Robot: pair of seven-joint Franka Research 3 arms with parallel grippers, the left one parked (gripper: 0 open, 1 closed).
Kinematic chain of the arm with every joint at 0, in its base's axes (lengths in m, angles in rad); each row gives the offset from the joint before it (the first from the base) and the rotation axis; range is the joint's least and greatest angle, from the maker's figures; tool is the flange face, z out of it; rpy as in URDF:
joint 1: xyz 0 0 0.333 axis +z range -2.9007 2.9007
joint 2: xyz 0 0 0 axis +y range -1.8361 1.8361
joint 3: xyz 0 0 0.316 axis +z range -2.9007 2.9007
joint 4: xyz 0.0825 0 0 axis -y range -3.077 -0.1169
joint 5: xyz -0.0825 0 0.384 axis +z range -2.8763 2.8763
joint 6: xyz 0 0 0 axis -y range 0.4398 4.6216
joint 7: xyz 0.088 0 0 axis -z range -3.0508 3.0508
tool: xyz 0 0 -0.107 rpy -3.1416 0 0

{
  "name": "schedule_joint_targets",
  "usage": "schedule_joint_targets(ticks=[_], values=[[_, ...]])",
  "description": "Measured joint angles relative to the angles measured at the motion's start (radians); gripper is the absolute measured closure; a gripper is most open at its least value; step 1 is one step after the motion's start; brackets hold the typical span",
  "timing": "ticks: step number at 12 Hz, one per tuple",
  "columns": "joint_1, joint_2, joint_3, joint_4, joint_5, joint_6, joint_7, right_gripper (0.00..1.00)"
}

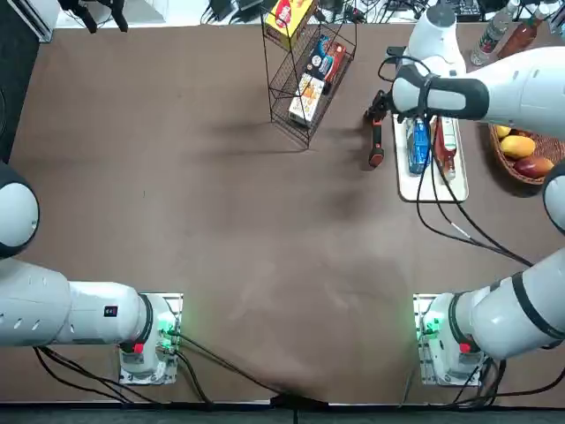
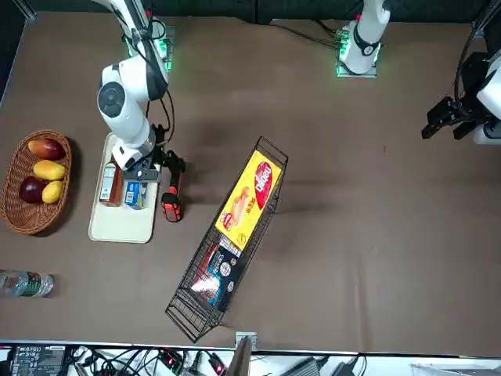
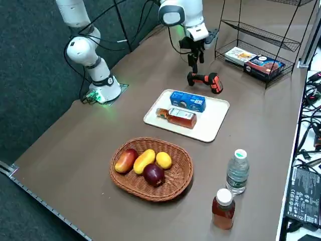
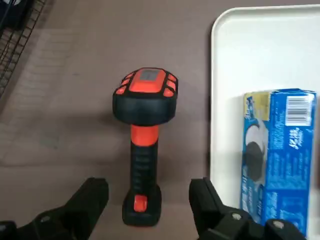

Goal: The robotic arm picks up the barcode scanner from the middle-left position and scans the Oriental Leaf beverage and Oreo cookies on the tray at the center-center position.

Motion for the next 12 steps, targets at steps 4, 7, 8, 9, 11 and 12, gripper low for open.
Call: schedule_joint_targets(ticks=[4,7,8,9,11,12], values=[[0.015,0.074,0.000,-0.007,0.000,0.110,0.023,0.00],[0.020,0.108,0.000,-0.007,0.000,0.137,0.032,0.00],[0.020,0.115,-0.002,-0.007,0.000,0.149,0.035,0.00],[0.020,0.128,-0.006,-0.007,0.000,0.180,0.048,0.00],[0.020,0.139,-0.008,-0.006,0.000,0.194,0.070,0.01],[0.020,0.142,-0.008,-0.006,0.000,0.196,0.079,0.01]])
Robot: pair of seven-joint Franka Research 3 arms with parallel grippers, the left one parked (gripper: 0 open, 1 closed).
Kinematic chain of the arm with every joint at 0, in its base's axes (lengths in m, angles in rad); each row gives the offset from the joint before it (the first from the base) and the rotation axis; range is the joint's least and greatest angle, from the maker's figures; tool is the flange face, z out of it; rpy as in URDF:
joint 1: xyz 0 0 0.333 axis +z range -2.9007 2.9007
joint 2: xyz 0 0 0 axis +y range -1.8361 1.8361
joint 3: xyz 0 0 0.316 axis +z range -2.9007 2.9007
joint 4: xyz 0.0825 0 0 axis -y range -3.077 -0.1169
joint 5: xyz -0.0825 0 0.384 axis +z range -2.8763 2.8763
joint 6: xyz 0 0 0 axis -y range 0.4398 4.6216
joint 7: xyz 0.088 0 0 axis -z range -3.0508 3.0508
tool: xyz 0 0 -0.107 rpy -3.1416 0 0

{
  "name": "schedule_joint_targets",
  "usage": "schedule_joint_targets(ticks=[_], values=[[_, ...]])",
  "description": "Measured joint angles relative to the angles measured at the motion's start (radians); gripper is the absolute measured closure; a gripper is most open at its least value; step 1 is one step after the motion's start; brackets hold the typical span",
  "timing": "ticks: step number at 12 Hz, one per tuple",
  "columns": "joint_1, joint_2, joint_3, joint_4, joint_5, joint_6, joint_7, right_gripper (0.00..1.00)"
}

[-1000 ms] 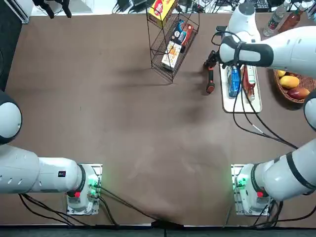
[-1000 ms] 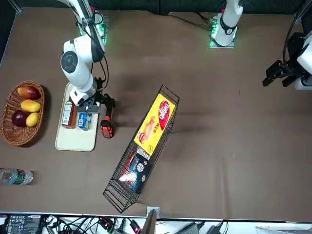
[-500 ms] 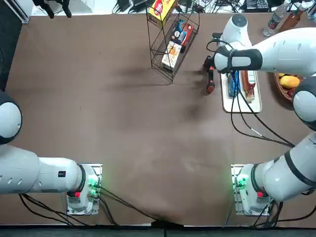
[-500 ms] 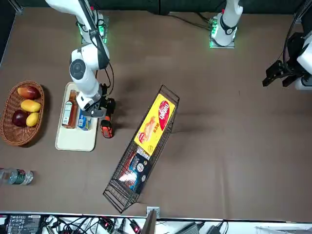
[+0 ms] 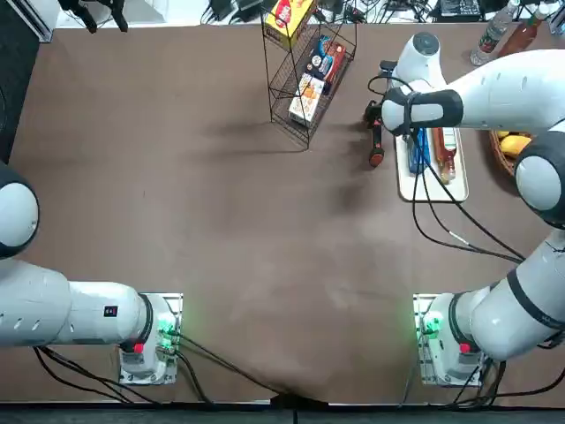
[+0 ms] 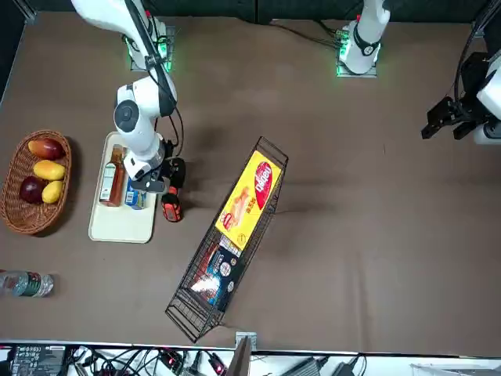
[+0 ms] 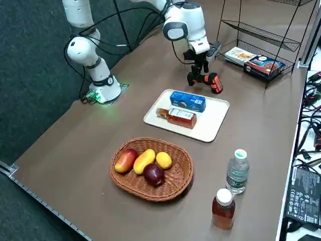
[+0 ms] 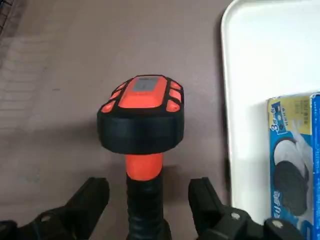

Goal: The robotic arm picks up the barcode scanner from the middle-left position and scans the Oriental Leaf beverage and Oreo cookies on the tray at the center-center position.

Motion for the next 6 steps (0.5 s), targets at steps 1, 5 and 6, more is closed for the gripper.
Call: schedule_joint_targets(ticks=[1,5,6], values=[[0.000,0.004,0.000,0.000,0.000,0.005,0.010,0.03],[0.001,0.026,0.000,0.002,0.000,0.028,0.029,0.08],[0.001,0.032,0.000,0.004,0.000,0.033,0.031,0.10]])
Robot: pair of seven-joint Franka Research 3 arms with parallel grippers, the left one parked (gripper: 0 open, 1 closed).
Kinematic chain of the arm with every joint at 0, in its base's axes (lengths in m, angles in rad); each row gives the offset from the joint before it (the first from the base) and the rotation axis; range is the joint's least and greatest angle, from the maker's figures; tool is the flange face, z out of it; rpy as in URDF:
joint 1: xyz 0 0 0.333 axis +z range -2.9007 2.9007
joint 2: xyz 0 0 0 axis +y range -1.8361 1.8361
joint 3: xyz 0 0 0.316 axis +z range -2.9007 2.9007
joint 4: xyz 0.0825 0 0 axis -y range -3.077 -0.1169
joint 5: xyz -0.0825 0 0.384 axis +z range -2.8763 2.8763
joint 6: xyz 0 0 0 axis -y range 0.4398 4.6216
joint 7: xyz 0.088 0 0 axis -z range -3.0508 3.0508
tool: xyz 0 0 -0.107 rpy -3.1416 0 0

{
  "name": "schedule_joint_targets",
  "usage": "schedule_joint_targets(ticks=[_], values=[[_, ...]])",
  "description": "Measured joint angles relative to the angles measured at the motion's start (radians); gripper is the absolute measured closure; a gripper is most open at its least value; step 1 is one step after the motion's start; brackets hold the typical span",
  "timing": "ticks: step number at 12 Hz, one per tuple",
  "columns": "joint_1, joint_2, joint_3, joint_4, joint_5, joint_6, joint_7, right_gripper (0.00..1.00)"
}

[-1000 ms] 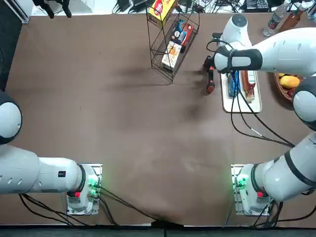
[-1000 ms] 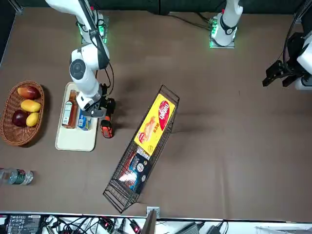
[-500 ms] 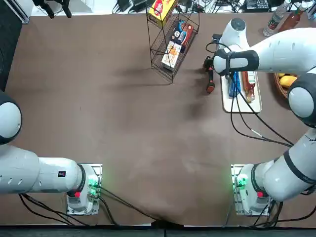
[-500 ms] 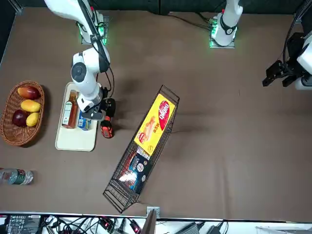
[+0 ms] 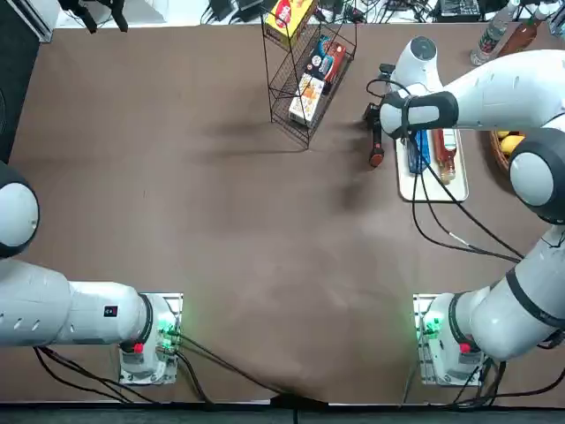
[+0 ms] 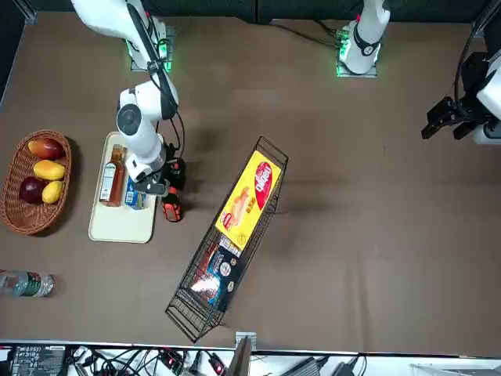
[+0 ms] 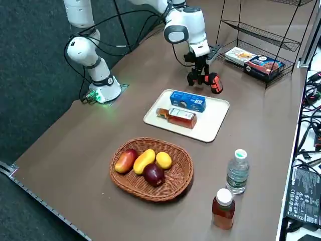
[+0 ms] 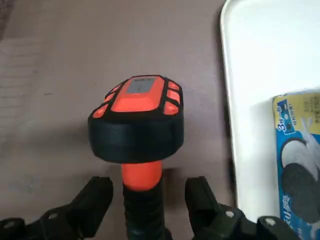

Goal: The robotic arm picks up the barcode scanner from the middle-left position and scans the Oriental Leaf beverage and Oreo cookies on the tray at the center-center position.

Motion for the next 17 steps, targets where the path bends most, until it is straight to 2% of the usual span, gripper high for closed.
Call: schedule_joint_targets(ticks=[6,8,9,10,11,14,17], values=[[0.001,0.022,0.000,0.007,0.000,0.015,0.003,0.15],[0.001,0.027,0.000,0.008,0.000,0.022,0.003,0.27],[0.001,0.028,0.000,0.009,0.000,0.023,0.003,0.27],[0.001,0.028,0.000,0.012,0.000,0.024,0.003,0.47],[0.002,0.028,0.000,0.014,0.000,0.024,0.003,0.58],[0.002,0.027,-0.001,0.021,-0.002,0.009,0.003,0.58],[-0.001,0.006,-0.009,0.089,-0.002,-0.122,0.005,0.58]])
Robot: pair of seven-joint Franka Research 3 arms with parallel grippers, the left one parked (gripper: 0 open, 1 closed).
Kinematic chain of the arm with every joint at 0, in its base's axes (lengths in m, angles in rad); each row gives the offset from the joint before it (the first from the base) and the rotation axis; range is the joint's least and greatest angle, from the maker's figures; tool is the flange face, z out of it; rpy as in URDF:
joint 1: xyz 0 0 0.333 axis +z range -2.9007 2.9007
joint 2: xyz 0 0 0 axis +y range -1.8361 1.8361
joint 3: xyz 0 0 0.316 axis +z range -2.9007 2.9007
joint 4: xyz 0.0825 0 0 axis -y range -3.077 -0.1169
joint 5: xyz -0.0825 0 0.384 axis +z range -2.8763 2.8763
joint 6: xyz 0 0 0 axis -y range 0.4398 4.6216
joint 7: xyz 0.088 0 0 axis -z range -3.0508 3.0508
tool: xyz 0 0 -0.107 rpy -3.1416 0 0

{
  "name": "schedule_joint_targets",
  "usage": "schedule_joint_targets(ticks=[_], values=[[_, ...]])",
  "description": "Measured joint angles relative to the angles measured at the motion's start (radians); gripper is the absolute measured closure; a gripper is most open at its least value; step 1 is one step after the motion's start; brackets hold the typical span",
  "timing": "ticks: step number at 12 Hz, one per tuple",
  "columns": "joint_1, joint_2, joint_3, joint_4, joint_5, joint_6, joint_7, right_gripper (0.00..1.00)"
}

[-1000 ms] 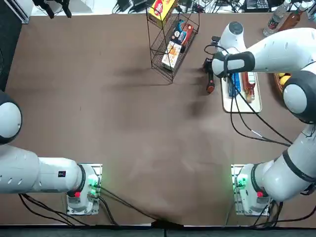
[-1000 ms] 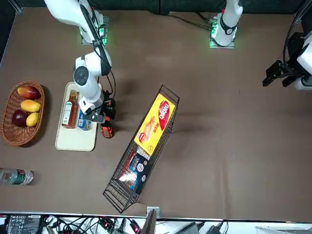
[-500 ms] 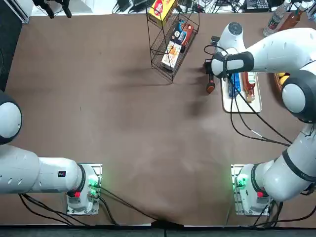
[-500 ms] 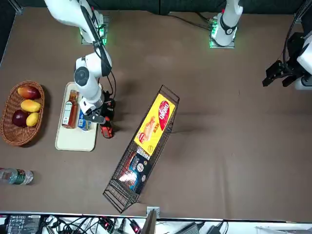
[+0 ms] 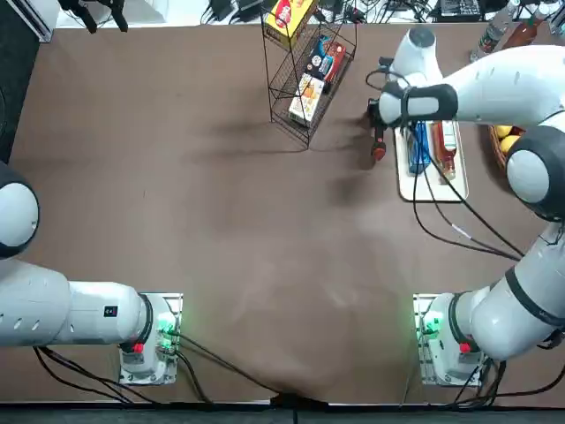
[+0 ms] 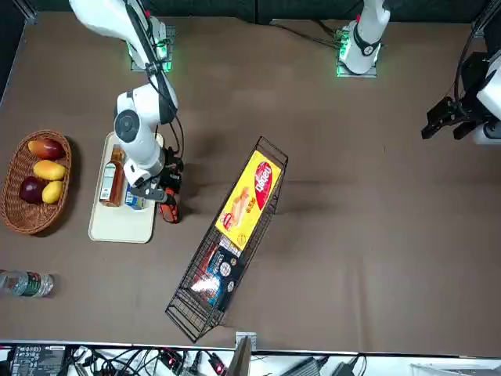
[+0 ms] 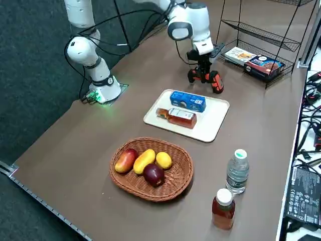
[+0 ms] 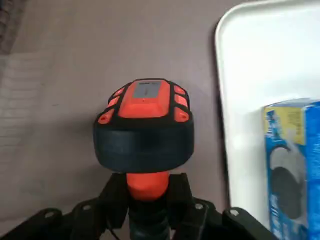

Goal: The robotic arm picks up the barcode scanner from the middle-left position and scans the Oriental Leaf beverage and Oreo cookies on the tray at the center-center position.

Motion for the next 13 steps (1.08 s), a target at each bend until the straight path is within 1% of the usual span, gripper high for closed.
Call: schedule_joint_targets(ticks=[2,4,7,10,13], values=[[-0.006,-0.033,-0.013,0.052,-0.002,-0.103,0.000,0.58],[-0.024,-0.074,-0.031,0.081,-0.010,-0.173,-0.020,0.58],[-0.079,-0.117,-0.043,0.098,-0.012,-0.266,-0.124,0.58],[-0.141,-0.128,-0.044,0.101,-0.013,-0.339,-0.238,0.58],[-0.175,-0.128,-0.044,0.100,-0.013,-0.386,-0.323,0.58]])
